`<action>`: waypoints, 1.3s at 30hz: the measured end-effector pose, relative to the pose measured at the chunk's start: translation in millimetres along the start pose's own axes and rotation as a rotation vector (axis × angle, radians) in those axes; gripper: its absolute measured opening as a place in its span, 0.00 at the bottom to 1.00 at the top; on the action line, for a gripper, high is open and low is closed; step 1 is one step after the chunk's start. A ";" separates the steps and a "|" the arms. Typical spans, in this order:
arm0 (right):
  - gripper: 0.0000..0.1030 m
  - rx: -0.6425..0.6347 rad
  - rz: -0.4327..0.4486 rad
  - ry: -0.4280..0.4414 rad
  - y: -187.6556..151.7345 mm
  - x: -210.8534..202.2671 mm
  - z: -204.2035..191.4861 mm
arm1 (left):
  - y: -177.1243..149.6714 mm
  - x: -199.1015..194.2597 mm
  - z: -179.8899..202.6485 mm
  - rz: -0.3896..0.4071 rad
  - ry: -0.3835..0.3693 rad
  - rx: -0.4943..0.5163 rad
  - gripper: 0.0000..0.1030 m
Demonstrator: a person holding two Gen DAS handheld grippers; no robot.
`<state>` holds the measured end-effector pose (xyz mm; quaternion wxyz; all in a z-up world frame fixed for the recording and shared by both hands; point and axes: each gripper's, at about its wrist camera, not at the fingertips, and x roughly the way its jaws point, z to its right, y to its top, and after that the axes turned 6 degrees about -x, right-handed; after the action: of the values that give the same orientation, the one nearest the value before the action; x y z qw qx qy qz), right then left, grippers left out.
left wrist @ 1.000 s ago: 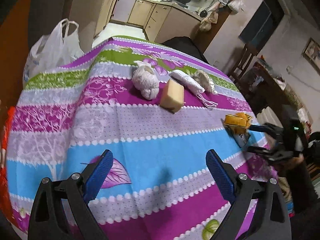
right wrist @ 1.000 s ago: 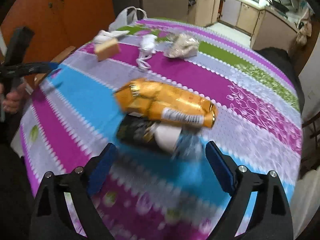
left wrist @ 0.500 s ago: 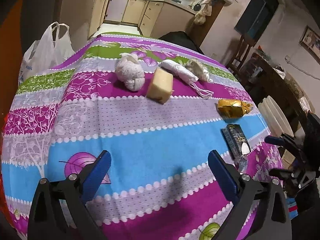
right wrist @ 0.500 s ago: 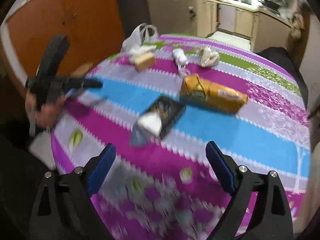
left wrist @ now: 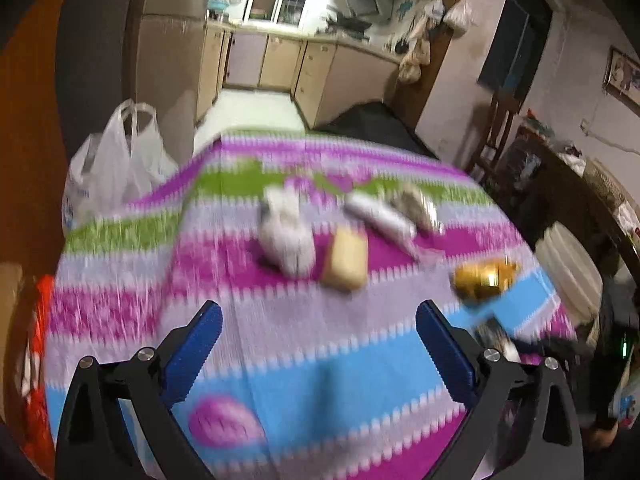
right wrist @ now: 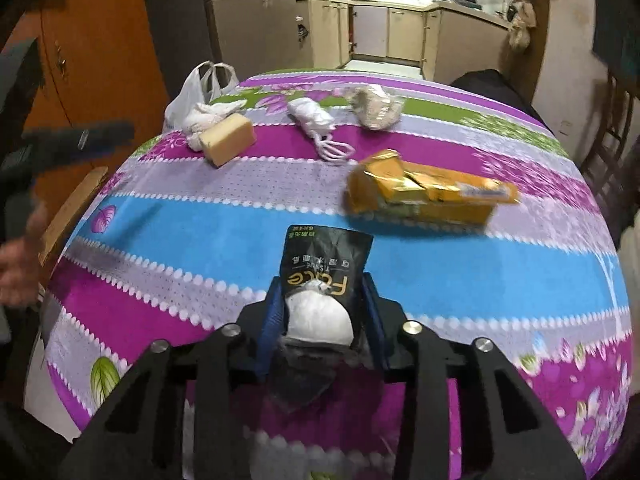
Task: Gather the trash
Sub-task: 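Grasp the white towel bundle with the left tool and lift it, then carry the tissue packet and towel bundle over the white bucket with both tools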
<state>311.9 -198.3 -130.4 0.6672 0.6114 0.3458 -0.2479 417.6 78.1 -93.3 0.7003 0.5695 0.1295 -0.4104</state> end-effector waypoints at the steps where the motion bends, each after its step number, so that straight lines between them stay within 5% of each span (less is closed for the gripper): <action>1: 0.32 0.015 0.007 0.002 -3.3 -5.7 5.2 | 10.8 4.1 -1.2 0.015 0.001 -0.001 0.94; 7: 0.32 0.072 0.043 -0.002 -17.8 -37.2 21.7 | 58.3 59.3 -7.3 -0.016 0.049 -0.022 0.86; 13: 0.32 0.141 0.052 0.007 -31.2 -51.7 37.5 | 56.8 107.3 -7.1 -0.102 0.090 0.003 0.76; 19: 0.32 0.200 0.066 0.010 -34.7 -57.9 48.7 | 53.7 112.8 -20.0 -0.101 0.025 -0.078 0.69; 28: 0.32 0.227 0.083 0.006 -42.8 -67.5 49.4 | 43.0 110.9 -8.2 -0.076 0.113 -0.025 0.67; 31: 0.32 0.234 0.090 0.006 -40.4 -68.0 49.2 | 41.7 109.0 -7.4 -0.071 0.107 -0.019 0.40; 39: 0.32 0.290 0.114 0.029 -34.2 -83.7 58.2 | 36.9 75.0 -9.1 -0.019 0.116 -0.037 0.35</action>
<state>242.0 -267.9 -87.7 0.5797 0.7237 0.2806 -0.2481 494.1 54.9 -119.4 0.6980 0.5780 0.1827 -0.3812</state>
